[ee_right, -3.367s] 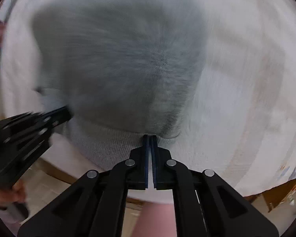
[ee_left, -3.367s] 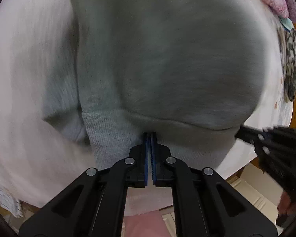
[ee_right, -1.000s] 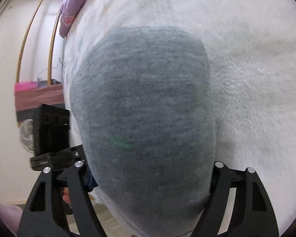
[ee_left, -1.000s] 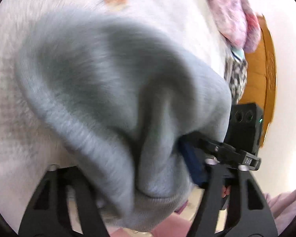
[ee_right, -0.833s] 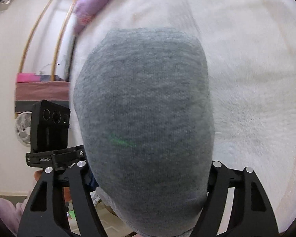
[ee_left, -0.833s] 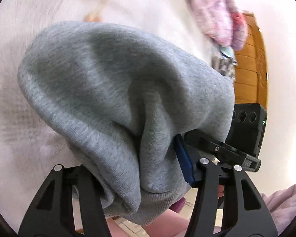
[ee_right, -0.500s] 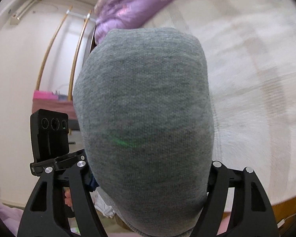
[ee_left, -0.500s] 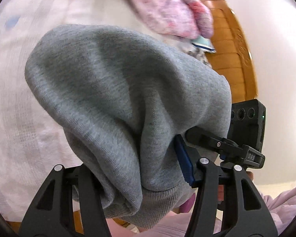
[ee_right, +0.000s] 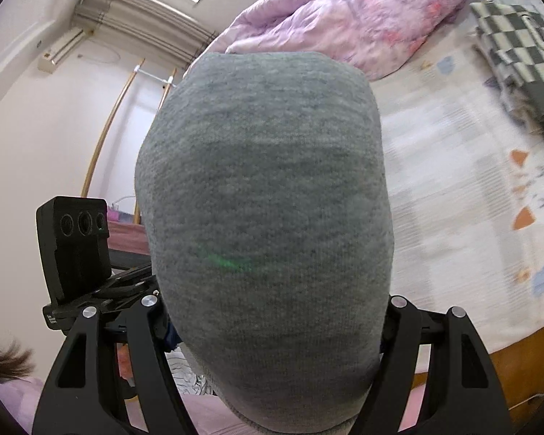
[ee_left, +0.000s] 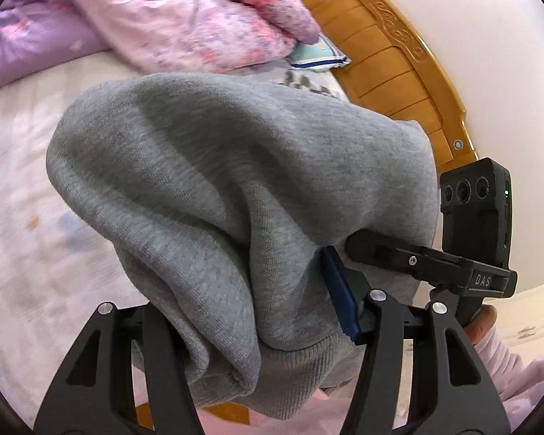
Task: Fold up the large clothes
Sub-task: 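Grasp the folded hoodie with both tools and lift it off the sheet, then carry the hoodie to the clothes stack and lower it on top with both tools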
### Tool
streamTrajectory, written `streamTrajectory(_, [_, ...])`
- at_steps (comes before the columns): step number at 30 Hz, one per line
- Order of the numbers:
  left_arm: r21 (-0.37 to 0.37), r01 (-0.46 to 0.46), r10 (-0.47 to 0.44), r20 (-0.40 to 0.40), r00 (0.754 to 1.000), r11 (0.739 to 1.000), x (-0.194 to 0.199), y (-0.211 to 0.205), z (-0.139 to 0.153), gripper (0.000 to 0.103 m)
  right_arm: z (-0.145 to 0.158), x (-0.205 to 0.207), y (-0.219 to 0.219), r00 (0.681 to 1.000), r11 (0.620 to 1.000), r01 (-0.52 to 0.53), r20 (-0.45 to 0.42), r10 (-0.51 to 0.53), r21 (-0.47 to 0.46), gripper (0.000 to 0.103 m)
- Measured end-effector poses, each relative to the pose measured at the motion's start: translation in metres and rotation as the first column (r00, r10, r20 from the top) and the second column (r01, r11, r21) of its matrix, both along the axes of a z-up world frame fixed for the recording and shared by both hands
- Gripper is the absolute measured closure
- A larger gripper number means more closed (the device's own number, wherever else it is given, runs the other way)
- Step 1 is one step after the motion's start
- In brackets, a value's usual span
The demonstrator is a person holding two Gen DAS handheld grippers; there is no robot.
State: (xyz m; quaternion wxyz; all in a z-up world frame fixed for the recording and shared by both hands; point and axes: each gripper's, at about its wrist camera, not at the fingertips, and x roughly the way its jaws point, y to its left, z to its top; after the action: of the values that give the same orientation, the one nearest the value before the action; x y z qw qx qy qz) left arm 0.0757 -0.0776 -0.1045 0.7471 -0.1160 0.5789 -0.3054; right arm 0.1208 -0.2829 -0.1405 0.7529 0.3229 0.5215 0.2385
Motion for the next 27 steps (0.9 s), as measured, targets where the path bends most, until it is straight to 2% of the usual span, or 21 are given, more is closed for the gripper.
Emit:
streamTrajectory(1, [-0.001, 0.000, 0.000, 0.003, 1.000, 1.000, 0.006, -0.018, -0.002, 0.046, 0.002, 0.002, -0.014, 1.000, 1.000, -0.004, 0.003, 0.004, -0.001, 0.033])
streamTrajectory(5, [-0.006, -0.036, 0.036, 0.003, 0.999, 0.999, 0.047, -0.119, -0.019, 0.046, -0.003, 0.045, -0.116, 0.998, 0.997, -0.061, 0.027, 0.062, -0.040, 0.033])
streamTrajectory(7, [-0.014, -0.054, 0.054, 0.011, 0.998, 0.998, 0.081, -0.174, -0.033, 0.046, -0.007, 0.070, -0.155, 0.996, 0.995, -0.084, 0.029, 0.086, -0.058, 0.033])
streamTrajectory(10, [-0.020, -0.087, 0.087, 0.022, 0.996, 0.996, 0.133, -0.248, -0.054, 0.046, -0.009, 0.110, -0.230, 0.990, 0.981, -0.129, 0.044, 0.137, -0.148, 0.033])
streamTrajectory(13, [-0.026, -0.109, 0.109, 0.030, 0.994, 0.994, 0.184, -0.307, -0.070, 0.046, -0.014, 0.150, -0.281, 0.976, 0.955, -0.178, 0.078, 0.202, -0.238, 0.033])
streamTrajectory(16, [-0.046, -0.110, 0.111, 0.024, 0.994, 0.993, 0.233, -0.365, -0.088, 0.046, -0.024, 0.192, -0.338, 0.970, 0.939, -0.204, 0.073, 0.232, -0.276, 0.033])
streamTrajectory(19, [-0.045, -0.097, 0.097, -0.002, 0.995, 0.994, 0.286, -0.417, -0.121, 0.045, -0.050, 0.231, -0.384, 0.973, 0.936, -0.204, 0.047, 0.227, -0.288, 0.033])
streamTrajectory(21, [-0.014, -0.079, 0.079, -0.007, 0.997, 0.997, 0.322, -0.450, -0.151, 0.045, -0.080, 0.261, -0.416, 0.980, 0.945, -0.186, 0.020, 0.198, -0.268, 0.033])
streamTrajectory(24, [0.046, -0.067, 0.068, -0.040, 0.997, 0.997, 0.357, -0.479, -0.197, 0.044, -0.145, 0.302, -0.459, 0.985, 0.966, -0.168, -0.057, 0.160, -0.199, 0.032])
streamTrajectory(25, [0.090, -0.066, 0.073, -0.072, 0.995, 0.994, 0.370, -0.492, -0.223, 0.044, -0.171, 0.314, -0.470, 0.985, 0.968, -0.163, -0.088, 0.148, -0.191, 0.030])
streamTrajectory(27, [0.142, -0.051, 0.065, -0.094, 0.993, 0.989, 0.378, -0.503, -0.256, 0.044, -0.213, 0.326, -0.480, 0.983, 0.962, -0.151, -0.139, 0.122, -0.226, 0.024])
